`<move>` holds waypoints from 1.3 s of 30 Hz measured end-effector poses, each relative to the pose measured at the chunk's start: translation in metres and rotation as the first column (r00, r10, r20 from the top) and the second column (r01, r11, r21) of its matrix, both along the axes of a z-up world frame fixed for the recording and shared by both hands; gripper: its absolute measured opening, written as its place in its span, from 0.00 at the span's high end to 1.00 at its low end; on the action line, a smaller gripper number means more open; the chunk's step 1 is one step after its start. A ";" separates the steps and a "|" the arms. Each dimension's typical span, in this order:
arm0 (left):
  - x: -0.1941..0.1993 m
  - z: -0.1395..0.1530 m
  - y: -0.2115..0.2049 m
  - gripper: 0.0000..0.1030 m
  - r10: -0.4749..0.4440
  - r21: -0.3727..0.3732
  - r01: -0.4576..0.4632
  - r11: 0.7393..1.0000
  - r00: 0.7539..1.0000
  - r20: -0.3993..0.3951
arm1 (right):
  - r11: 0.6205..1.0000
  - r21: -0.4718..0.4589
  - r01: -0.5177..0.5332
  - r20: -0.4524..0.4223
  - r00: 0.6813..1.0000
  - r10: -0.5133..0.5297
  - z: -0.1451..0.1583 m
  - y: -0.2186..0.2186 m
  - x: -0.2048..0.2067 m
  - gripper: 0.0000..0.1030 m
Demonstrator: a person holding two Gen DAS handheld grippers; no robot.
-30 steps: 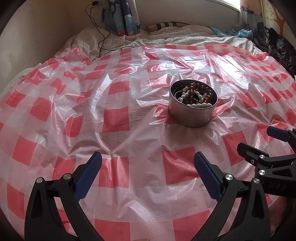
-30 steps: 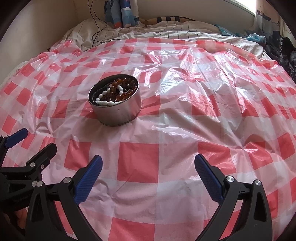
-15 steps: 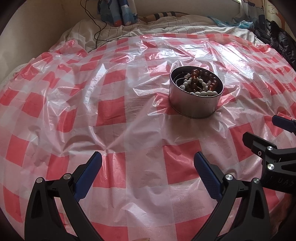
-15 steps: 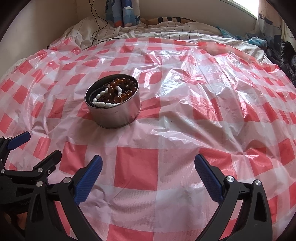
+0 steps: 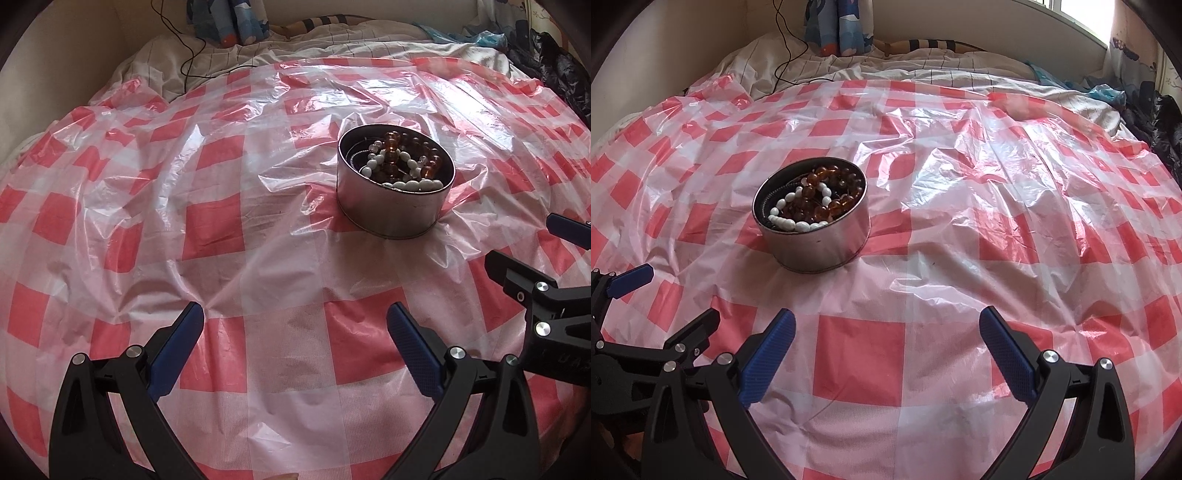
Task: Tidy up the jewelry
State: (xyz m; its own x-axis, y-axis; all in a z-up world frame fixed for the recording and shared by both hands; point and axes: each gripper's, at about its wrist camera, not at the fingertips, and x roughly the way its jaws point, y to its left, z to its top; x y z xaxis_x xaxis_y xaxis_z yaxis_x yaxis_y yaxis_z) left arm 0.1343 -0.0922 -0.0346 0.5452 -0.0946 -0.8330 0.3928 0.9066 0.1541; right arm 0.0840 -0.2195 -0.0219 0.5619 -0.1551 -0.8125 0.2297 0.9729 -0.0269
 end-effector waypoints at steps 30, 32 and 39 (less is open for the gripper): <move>-0.018 0.013 0.001 0.07 -0.027 0.051 0.026 0.998 0.999 0.023 | 0.995 -0.092 -0.028 0.033 0.999 0.031 0.026 0.016 -0.017 0.07; -0.020 0.014 0.002 0.07 -0.028 0.050 0.027 0.998 0.999 0.022 | 0.993 -0.113 -0.032 0.036 0.999 0.036 0.028 0.019 -0.021 0.07; -0.034 0.015 0.004 0.07 -0.035 0.049 0.034 0.998 0.999 0.025 | 0.985 -0.167 -0.043 0.037 0.998 0.050 0.030 0.028 -0.034 0.07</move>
